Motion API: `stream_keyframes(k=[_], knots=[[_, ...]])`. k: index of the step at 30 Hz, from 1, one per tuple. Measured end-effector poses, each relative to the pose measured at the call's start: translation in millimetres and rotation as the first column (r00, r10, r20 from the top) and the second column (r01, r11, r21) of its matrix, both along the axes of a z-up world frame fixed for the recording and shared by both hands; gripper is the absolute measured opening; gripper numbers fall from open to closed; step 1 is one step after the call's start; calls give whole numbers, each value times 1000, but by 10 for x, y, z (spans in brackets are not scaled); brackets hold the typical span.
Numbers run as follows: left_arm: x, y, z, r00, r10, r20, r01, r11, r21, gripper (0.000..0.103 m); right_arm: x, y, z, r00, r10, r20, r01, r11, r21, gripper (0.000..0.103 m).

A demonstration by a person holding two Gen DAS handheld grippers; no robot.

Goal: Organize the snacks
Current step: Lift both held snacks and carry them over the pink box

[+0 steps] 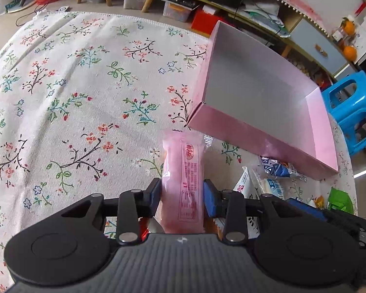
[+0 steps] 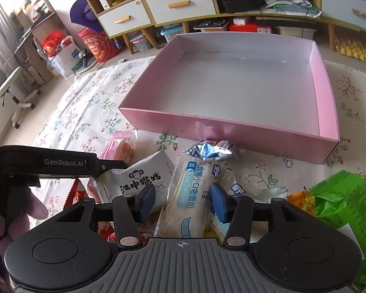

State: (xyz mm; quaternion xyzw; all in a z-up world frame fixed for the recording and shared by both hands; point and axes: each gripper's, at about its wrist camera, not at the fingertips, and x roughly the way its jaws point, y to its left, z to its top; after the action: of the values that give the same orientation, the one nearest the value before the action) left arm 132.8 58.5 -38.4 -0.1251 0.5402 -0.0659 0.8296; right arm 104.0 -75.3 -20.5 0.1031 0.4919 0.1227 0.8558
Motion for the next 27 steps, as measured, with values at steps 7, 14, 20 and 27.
stream_keyframes(k=[7, 14, 20, 27], knots=[[-35, 50, 53, 1000, 18, 17, -18, 1000, 21, 30, 2, 28, -30, 1000, 19, 3, -19, 999, -29, 32], [-107, 178, 173, 997, 37, 65, -37, 999, -2, 30, -27, -101, 77, 1000, -16, 15, 15, 997, 69, 26], [-164, 186, 328, 992, 46, 119, -43, 999, -25, 30, -72, -259, 210, 998, -58, 33, 52, 986, 159, 22], [-273, 159, 441, 984, 7, 179, -12, 1000, 28, 30, -22, -448, 295, 997, -78, 18, 72, 972, 225, 19]])
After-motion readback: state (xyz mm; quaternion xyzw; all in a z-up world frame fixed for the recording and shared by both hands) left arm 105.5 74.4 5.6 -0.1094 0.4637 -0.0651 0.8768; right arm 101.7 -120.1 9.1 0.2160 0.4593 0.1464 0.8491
